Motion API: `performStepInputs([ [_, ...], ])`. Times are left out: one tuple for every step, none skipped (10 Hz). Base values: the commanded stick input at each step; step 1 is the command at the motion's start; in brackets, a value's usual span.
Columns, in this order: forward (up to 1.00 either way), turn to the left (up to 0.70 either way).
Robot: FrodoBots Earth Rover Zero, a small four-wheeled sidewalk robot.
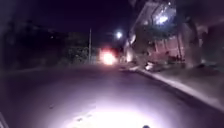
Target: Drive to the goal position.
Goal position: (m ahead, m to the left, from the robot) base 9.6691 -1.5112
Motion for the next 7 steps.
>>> performStepInputs([
  [0.70,0.00],
  [0.70,0.00],
  [0.70,0.00],
  [0.70,0.00],
  [0.70,0.00],
  [0.70,0.00],
  [0.70,0.00],
])
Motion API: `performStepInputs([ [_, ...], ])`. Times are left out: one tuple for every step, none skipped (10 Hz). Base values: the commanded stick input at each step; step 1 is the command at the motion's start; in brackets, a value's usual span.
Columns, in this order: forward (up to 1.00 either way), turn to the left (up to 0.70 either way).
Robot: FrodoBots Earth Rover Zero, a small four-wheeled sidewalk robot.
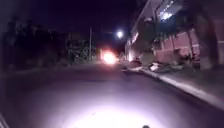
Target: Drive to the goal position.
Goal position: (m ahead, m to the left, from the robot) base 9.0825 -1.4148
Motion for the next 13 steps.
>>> performStepInputs([
  [0.70,0.00],
  [0.70,0.00],
  [0.70,0.00],
  [0.70,0.00],
  [0.70,0.00],
  [0.70,0.00],
  [0.70,0.00],
  [0.70,0.00],
  [0.70,0.00],
  [0.70,0.00],
  [0.70,0.00],
  [0.70,0.00],
  [0.70,0.00],
])
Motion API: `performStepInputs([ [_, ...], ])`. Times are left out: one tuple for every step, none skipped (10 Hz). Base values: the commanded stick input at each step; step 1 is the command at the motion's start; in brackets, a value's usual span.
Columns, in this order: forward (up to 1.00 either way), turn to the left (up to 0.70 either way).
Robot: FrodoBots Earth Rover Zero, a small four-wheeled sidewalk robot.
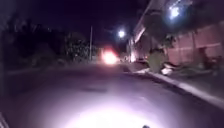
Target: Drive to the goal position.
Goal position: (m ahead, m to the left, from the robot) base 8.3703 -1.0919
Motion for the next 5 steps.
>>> performStepInputs([
  [0.70,0.00],
  [0.70,0.00],
  [0.70,0.00],
  [0.70,0.00],
  [0.70,0.00],
])
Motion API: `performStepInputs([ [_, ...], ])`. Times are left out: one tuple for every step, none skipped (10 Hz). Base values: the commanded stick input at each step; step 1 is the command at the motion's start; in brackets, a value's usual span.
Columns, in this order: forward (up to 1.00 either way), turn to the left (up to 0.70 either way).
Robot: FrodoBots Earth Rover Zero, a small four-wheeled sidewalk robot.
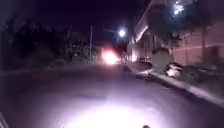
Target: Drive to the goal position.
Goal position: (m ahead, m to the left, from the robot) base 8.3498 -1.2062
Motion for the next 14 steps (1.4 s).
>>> performStepInputs([
  [0.70,0.00],
  [0.70,0.00],
  [0.70,0.00],
  [0.70,0.00],
  [0.70,0.00],
  [0.70,0.00],
  [0.70,0.00],
  [0.70,0.00],
  [0.70,0.00],
  [0.70,0.00],
  [0.70,0.00],
  [0.70,0.00],
  [0.70,0.00],
  [0.70,0.00],
])
